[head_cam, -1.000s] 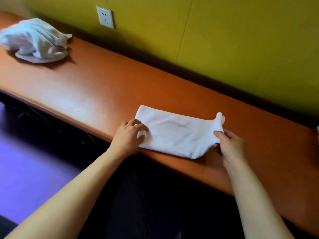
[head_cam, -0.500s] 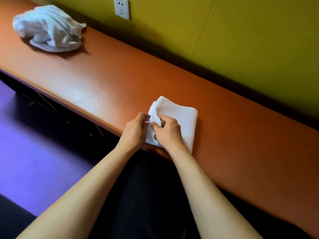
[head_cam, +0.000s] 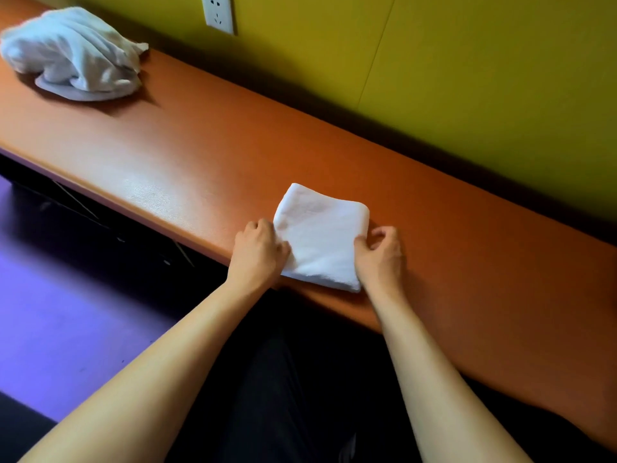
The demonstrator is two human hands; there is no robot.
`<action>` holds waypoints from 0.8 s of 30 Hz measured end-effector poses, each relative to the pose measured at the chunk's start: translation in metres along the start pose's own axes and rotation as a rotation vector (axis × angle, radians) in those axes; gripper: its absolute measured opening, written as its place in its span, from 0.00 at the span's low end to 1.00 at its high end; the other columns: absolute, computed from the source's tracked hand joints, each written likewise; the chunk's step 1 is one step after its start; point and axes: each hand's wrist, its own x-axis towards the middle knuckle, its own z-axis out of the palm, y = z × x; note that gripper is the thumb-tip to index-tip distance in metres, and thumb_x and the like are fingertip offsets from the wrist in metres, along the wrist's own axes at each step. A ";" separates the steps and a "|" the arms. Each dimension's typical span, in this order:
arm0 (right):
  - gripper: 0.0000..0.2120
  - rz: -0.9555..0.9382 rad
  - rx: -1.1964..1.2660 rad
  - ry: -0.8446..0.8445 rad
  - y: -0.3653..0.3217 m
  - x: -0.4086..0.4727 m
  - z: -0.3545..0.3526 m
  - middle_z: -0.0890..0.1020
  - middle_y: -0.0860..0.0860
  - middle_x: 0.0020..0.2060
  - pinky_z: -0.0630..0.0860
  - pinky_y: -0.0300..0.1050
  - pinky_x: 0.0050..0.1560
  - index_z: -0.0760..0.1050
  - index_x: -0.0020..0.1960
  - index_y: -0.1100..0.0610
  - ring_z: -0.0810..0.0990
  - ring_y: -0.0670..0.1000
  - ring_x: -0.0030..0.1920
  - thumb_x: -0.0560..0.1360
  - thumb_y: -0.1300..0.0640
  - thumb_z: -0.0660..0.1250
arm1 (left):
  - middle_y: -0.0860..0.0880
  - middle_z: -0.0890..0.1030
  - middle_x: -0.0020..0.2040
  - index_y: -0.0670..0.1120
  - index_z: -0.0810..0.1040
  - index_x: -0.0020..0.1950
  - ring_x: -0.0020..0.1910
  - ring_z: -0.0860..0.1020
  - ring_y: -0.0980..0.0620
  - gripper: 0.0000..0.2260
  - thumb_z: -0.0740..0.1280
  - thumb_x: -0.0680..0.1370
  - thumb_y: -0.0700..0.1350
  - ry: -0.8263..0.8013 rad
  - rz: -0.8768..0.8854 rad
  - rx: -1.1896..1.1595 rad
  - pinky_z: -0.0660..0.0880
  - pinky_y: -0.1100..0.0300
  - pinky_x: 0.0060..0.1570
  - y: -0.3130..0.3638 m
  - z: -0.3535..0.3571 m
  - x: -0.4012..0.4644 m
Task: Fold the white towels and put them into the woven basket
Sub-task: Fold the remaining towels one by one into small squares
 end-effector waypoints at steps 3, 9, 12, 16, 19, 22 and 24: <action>0.17 0.103 0.027 -0.093 0.017 0.004 -0.006 0.78 0.53 0.53 0.67 0.44 0.47 0.71 0.59 0.54 0.78 0.57 0.53 0.76 0.46 0.68 | 0.37 0.75 0.52 0.38 0.70 0.55 0.50 0.73 0.37 0.11 0.66 0.76 0.42 -0.074 -0.049 0.054 0.67 0.51 0.48 0.014 0.002 0.002; 0.25 0.269 0.219 -0.254 0.014 0.003 -0.005 0.79 0.51 0.55 0.77 0.49 0.55 0.74 0.64 0.57 0.80 0.55 0.55 0.73 0.43 0.72 | 0.36 0.73 0.60 0.39 0.68 0.61 0.58 0.73 0.34 0.18 0.67 0.74 0.41 -0.182 -0.233 0.046 0.70 0.48 0.55 0.034 0.000 -0.006; 0.18 0.288 0.306 -0.251 0.023 -0.003 -0.017 0.84 0.53 0.48 0.79 0.49 0.44 0.79 0.55 0.60 0.83 0.54 0.45 0.72 0.49 0.72 | 0.37 0.69 0.63 0.39 0.66 0.65 0.52 0.76 0.36 0.24 0.72 0.74 0.43 -0.247 -0.323 0.007 0.71 0.52 0.51 0.049 0.001 -0.025; 0.09 0.177 0.258 -0.154 0.041 -0.009 -0.049 0.80 0.55 0.47 0.70 0.47 0.39 0.76 0.50 0.59 0.78 0.57 0.45 0.75 0.54 0.68 | 0.39 0.67 0.64 0.43 0.68 0.66 0.45 0.74 0.43 0.26 0.73 0.71 0.45 -0.261 -0.367 -0.197 0.73 0.56 0.51 0.069 0.011 -0.045; 0.08 0.151 0.251 -0.122 0.059 -0.015 -0.074 0.79 0.55 0.49 0.69 0.47 0.43 0.74 0.52 0.58 0.77 0.59 0.48 0.76 0.55 0.67 | 0.42 0.76 0.60 0.44 0.70 0.64 0.52 0.77 0.43 0.25 0.74 0.69 0.44 -0.241 -0.321 -0.365 0.75 0.54 0.51 0.087 0.020 -0.064; 0.08 0.162 0.280 -0.060 0.081 -0.019 -0.105 0.77 0.52 0.49 0.67 0.44 0.46 0.73 0.55 0.56 0.77 0.58 0.49 0.77 0.55 0.66 | 0.45 0.80 0.56 0.45 0.71 0.66 0.54 0.80 0.44 0.29 0.75 0.67 0.46 -0.299 -0.301 -0.472 0.78 0.50 0.54 0.113 0.030 -0.087; 0.14 0.167 0.282 -0.015 0.097 -0.024 -0.127 0.75 0.50 0.50 0.68 0.44 0.49 0.74 0.61 0.57 0.75 0.55 0.51 0.77 0.55 0.66 | 0.46 0.80 0.57 0.45 0.71 0.68 0.54 0.81 0.45 0.29 0.75 0.68 0.44 -0.334 -0.260 -0.501 0.79 0.50 0.56 0.131 0.039 -0.100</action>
